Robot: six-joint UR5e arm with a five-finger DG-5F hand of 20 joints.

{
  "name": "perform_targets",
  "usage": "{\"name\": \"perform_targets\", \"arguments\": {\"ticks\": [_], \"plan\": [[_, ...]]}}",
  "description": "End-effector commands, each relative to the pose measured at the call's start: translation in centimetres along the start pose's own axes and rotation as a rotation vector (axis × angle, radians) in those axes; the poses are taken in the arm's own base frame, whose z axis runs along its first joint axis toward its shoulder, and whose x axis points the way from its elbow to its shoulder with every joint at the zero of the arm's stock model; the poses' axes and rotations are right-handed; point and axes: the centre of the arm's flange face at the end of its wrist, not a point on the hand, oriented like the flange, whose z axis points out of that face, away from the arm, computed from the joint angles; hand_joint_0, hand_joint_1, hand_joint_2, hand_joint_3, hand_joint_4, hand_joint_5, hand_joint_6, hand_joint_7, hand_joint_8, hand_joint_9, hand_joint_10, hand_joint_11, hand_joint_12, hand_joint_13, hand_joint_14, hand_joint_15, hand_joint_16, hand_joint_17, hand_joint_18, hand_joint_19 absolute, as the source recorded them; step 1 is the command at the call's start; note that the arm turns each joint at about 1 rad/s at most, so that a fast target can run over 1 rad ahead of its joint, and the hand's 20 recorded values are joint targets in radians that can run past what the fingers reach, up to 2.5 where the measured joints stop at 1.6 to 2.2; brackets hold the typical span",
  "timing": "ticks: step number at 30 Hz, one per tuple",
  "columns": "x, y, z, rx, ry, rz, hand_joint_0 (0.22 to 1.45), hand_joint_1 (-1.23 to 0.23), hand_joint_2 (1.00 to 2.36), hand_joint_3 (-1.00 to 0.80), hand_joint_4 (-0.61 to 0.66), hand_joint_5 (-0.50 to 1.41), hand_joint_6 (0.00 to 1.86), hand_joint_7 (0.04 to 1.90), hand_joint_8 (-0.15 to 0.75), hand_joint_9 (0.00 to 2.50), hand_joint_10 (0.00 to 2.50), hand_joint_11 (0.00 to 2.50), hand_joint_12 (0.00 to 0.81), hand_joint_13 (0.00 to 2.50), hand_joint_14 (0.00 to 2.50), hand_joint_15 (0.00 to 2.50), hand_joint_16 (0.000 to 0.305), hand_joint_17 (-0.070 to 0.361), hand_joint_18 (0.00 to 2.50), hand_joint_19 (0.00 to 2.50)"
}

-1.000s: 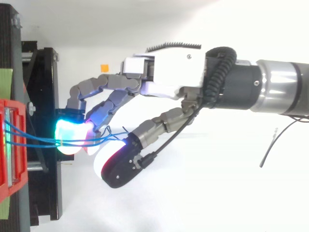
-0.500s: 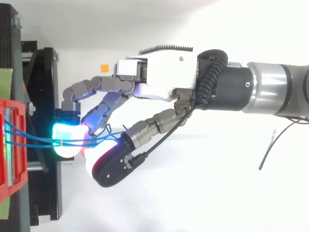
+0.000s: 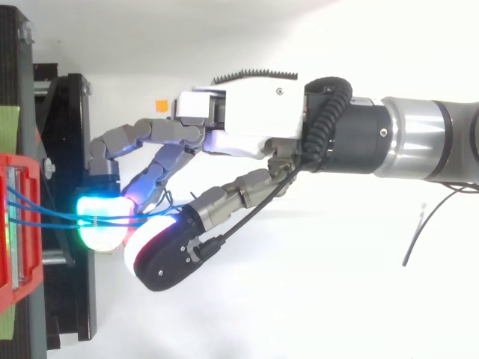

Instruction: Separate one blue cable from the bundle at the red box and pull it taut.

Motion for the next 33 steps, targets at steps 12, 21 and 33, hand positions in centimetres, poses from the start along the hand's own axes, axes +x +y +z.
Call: {"name": "perform_targets", "arguments": {"ticks": [12,21,33], "plan": [[-0.11,0.02,0.09,-0.004,-0.005,-0.004,0.57,-0.57,1.00,-0.46,0.14,-0.13,0.57,1.23,0.307,0.91,0.02,0.85,0.385,0.82,0.02,0.52,0.048,0.107,0.69,0.65],[-0.25,0.18,0.13,-0.010,-0.009,-0.008,0.57,-0.52,1.00,-0.49,0.14,-0.12,0.57,1.23,0.307,0.92,0.02,0.86,0.384,0.83,0.02,0.54,0.048,0.108,0.70,0.66],[-0.68,0.13,0.14,-0.011,-0.010,-0.009,0.58,-0.57,1.00,-0.47,0.14,-0.12,0.58,1.23,0.312,0.94,0.02,0.89,0.384,0.85,0.02,0.54,0.048,0.109,0.72,0.66]]}}
